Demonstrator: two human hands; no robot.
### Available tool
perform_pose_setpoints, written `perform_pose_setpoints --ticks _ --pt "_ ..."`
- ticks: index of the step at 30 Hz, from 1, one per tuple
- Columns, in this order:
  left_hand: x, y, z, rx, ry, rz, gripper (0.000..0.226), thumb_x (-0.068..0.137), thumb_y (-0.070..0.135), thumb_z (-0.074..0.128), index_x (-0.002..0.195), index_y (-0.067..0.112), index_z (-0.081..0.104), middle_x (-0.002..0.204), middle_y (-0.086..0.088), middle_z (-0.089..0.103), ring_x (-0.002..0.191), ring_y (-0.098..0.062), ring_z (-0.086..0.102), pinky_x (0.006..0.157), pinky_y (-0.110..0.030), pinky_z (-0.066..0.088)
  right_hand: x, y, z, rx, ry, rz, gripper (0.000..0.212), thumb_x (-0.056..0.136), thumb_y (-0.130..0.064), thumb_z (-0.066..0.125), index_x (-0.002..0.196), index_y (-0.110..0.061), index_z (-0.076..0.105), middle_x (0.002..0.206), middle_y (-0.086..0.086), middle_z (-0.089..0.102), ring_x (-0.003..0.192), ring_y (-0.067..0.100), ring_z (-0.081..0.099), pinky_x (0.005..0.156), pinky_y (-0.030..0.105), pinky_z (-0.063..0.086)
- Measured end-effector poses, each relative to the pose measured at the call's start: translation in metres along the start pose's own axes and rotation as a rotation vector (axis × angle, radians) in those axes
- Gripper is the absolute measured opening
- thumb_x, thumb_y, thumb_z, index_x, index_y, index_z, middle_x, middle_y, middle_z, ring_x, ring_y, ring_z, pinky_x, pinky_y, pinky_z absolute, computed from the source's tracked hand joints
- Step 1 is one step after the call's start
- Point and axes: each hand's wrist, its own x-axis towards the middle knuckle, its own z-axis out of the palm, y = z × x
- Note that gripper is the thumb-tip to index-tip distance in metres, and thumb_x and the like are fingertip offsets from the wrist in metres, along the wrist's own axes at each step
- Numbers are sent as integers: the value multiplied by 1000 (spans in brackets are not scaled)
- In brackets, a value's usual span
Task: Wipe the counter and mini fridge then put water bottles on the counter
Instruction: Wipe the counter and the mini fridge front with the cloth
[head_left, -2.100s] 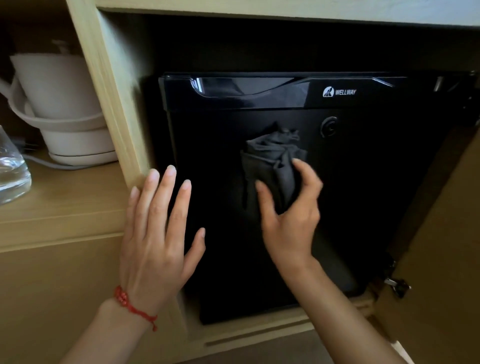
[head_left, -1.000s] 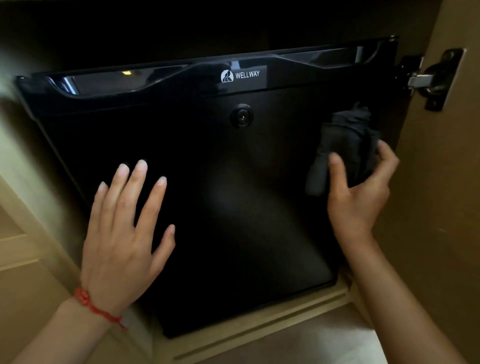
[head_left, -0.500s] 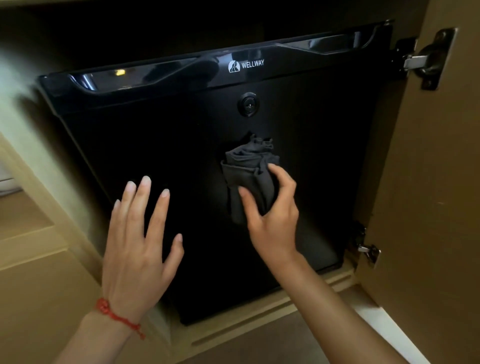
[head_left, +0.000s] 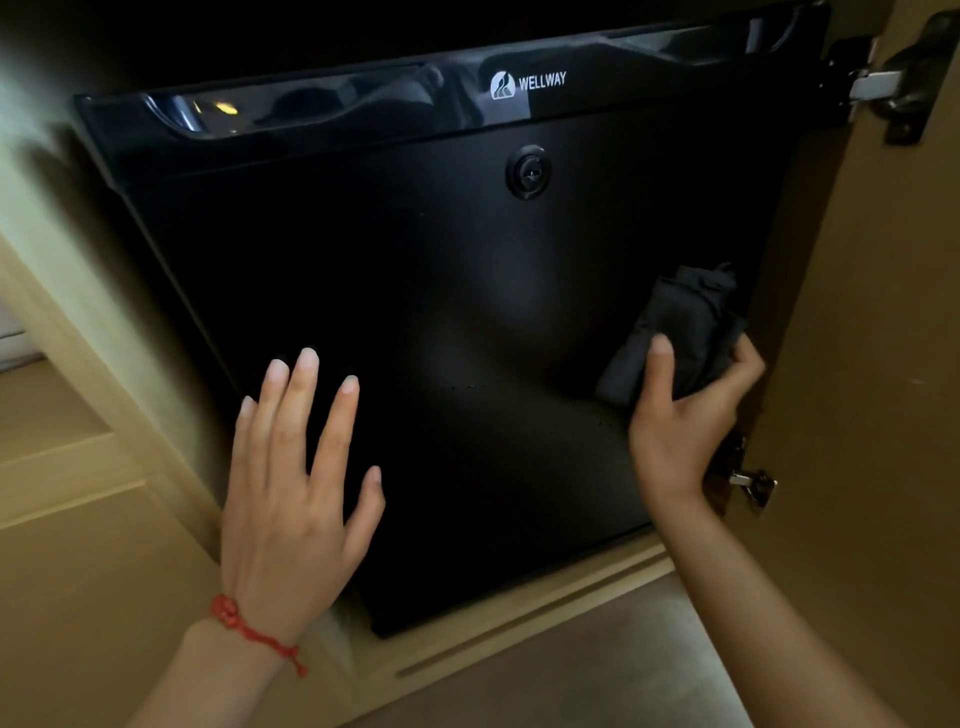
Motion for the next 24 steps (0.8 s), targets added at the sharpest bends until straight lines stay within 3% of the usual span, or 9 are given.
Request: perform_pose_setpoints --ticks 3,8,11,15,20,24 --pt "-3 2 1 -11 3 -14 56 88 24 45 137 2 32 146 -25 25 139 -36 17 113 -50 18 -28 -9 14 4 -90 -10 52 84 -15 63 126 2 36 120 11 49 113 14 49 97 26 41" --pt "-10 5 1 -13 -38 -39 58 86 24 46 137 0 32 146 -26 25 139 -37 16 112 -51 20 -81 -32 39 16 -287 -198 51 79 -8 67 121 -2 39 113 4 46 106 1 45 92 5 35" --pt "-15 4 -3 18 -51 -35 58 86 24 47 138 0 33 146 -25 25 139 -36 17 112 -50 19 -82 -34 42 23 -325 -248 53 78 -6 69 121 -8 37 112 1 44 106 -4 42 90 3 35" --pt "-24 -6 -13 97 -8 -16 56 87 24 48 136 0 36 144 -23 29 138 -35 21 114 -48 16 -71 -28 35 -36 -312 -284 53 78 -9 69 121 4 42 114 5 44 107 5 46 92 6 36" --pt "-34 -24 -24 169 32 23 53 89 23 48 136 0 37 143 -22 32 137 -35 24 115 -44 17 -66 -10 19 -73 -176 -50 53 83 -18 67 125 -1 39 117 4 48 111 19 53 92 25 45" --pt "-41 -31 -26 189 39 47 53 88 22 48 136 1 39 143 -20 33 137 -33 25 115 -44 17 -78 -12 25 -35 -93 4 51 87 -16 61 126 1 33 116 3 47 104 2 49 85 4 39"
